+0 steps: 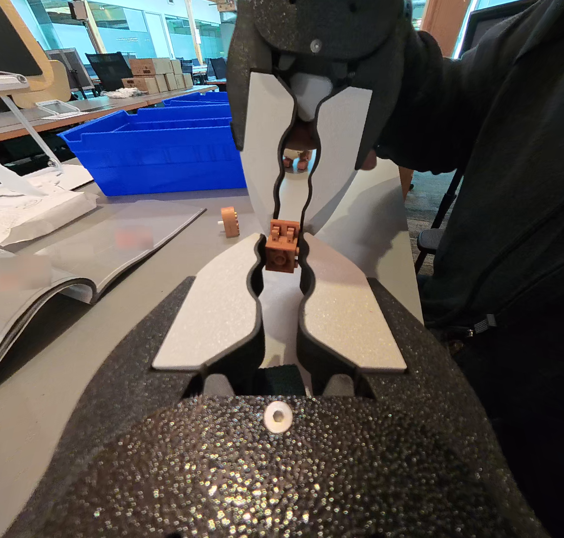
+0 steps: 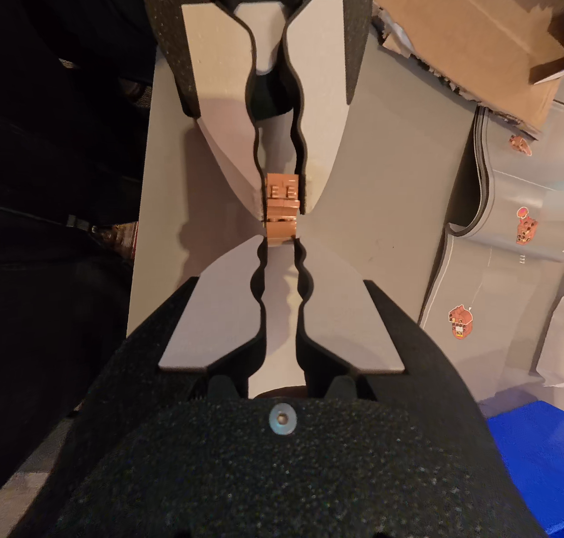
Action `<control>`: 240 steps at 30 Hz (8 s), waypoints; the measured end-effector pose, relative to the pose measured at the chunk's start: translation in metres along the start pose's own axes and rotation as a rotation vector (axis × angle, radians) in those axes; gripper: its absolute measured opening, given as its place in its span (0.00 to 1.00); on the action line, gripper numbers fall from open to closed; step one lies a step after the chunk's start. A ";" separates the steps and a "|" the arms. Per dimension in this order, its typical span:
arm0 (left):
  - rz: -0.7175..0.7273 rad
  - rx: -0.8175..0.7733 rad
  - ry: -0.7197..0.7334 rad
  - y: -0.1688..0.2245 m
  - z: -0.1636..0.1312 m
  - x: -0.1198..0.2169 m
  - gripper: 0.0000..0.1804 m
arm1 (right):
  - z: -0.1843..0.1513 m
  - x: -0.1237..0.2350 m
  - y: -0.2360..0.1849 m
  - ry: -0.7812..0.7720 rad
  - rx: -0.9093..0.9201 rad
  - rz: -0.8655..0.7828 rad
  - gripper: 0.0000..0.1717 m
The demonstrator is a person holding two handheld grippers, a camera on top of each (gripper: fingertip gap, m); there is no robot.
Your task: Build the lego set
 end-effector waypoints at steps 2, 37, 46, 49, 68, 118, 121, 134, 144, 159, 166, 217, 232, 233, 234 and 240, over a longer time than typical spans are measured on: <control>-0.001 0.006 -0.005 -0.001 -0.001 -0.001 0.11 | 0.000 -0.001 0.000 -0.002 -0.012 -0.014 0.09; 0.021 0.035 0.025 -0.006 0.001 0.005 0.10 | 0.005 -0.003 0.004 0.072 -0.052 0.028 0.09; 0.026 0.087 0.087 -0.010 0.005 0.010 0.11 | 0.010 0.002 0.003 0.152 -0.058 -0.011 0.09; 0.008 0.133 0.125 -0.011 0.007 0.012 0.11 | 0.011 0.004 0.003 0.187 -0.073 0.002 0.09; 0.035 0.417 0.355 -0.029 0.018 0.010 0.11 | 0.010 0.006 0.006 0.574 -0.306 0.017 0.09; -0.097 0.086 -0.302 0.003 -0.035 0.000 0.11 | -0.066 -0.049 0.028 0.170 -0.384 0.005 0.17; -0.100 0.087 -0.304 0.004 -0.036 0.000 0.11 | -0.064 -0.053 0.022 0.181 -0.435 0.001 0.18; -0.136 0.144 -0.151 0.009 -0.018 0.004 0.10 | -0.054 -0.054 0.013 0.280 -0.338 0.035 0.09; -0.100 0.078 -0.014 0.024 0.005 -0.020 0.10 | -0.022 0.034 -0.008 0.288 -0.144 0.154 0.09; -0.124 0.064 0.052 0.030 0.013 -0.020 0.10 | -0.018 0.034 -0.020 0.239 -0.072 0.217 0.09; -0.154 0.066 0.062 0.033 0.015 -0.020 0.10 | -0.019 0.034 -0.022 0.258 -0.029 0.245 0.09; -0.004 0.039 0.279 0.022 0.034 -0.009 0.10 | 0.003 0.051 -0.018 0.281 -0.064 0.234 0.10; 0.018 0.041 0.353 0.024 0.041 0.002 0.10 | 0.018 0.053 -0.027 0.216 -0.010 0.184 0.11; 0.016 0.042 0.358 0.025 0.041 0.003 0.11 | 0.018 0.053 -0.028 0.217 -0.011 0.185 0.11; 0.016 0.045 0.361 0.025 0.041 0.003 0.11 | 0.019 0.054 -0.028 0.218 -0.011 0.183 0.11; 0.013 0.058 0.376 0.024 0.042 0.004 0.10 | 0.021 0.054 -0.028 0.226 -0.012 0.170 0.13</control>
Point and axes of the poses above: each gripper's, where its closed fingertips meet, x back along the fingers, z out of its top, y = z × x across the jaws, the point moved 3 cm from there along x, back along the fingers, and after that the axes turned 14 degrees about -x, right-handed, at the moved point
